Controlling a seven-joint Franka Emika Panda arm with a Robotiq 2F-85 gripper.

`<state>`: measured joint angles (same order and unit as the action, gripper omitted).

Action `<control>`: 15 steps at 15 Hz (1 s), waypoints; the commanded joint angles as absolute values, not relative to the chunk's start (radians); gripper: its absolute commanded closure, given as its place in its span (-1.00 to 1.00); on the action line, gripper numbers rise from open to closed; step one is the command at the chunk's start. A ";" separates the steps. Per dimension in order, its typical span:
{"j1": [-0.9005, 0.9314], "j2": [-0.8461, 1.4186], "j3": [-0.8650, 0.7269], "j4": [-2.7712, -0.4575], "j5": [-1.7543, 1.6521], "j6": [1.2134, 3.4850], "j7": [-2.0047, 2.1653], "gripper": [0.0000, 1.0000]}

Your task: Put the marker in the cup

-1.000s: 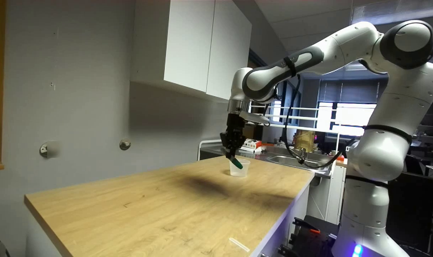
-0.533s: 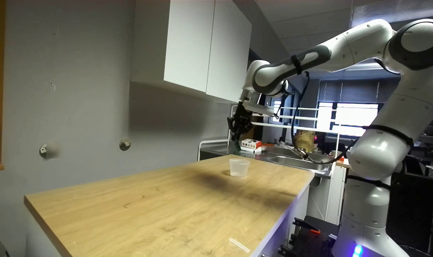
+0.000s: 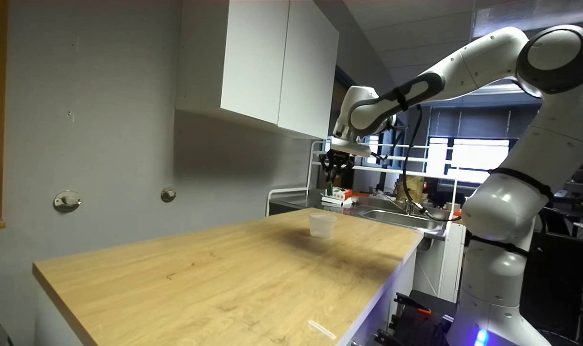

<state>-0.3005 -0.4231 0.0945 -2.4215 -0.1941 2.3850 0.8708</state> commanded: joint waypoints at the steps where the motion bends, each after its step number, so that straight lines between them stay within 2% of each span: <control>1: -0.362 -0.386 0.133 -2.425 -0.328 2.395 1.082 0.87; 10: -0.300 -0.237 0.102 -2.405 -0.472 2.355 1.321 0.87; 11: -0.291 -0.225 0.097 -2.402 -0.476 2.352 1.329 0.83; 12: -0.281 -0.215 0.092 -2.398 -0.477 2.349 1.337 0.68; 13: -0.273 -0.204 0.087 -2.394 -0.479 2.346 1.343 0.84; 15: -0.260 -0.194 0.074 -2.387 -0.479 2.338 1.352 0.86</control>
<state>-0.2932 -0.2200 0.1027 -2.4252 -0.4548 2.3739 1.3137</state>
